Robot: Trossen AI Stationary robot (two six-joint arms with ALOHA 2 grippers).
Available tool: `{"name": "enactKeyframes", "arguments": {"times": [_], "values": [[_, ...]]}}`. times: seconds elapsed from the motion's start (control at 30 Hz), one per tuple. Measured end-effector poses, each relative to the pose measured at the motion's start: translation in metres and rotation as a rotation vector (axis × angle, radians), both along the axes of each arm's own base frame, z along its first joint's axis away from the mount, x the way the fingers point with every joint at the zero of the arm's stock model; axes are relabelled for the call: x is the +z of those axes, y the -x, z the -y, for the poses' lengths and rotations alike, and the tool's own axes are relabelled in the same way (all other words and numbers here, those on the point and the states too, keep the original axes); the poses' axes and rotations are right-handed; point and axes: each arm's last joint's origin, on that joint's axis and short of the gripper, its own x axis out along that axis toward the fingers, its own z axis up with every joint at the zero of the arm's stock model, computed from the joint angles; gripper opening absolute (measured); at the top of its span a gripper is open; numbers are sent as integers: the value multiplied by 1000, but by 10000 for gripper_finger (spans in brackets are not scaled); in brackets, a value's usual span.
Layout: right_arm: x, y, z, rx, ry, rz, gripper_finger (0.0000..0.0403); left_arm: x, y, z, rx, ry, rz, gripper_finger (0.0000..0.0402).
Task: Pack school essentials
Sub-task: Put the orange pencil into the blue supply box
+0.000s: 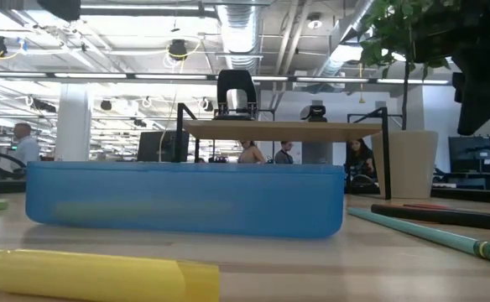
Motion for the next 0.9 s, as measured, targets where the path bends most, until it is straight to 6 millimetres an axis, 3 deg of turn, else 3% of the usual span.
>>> {"name": "enactKeyframes", "arguments": {"times": [0.57,0.9], "values": [[0,-1,1,31,22,2,56,7,-7,-31,62,29,43,138],[0,-1,3,24,22,2,56,10,-7,-37,92,14,63,138]]}}
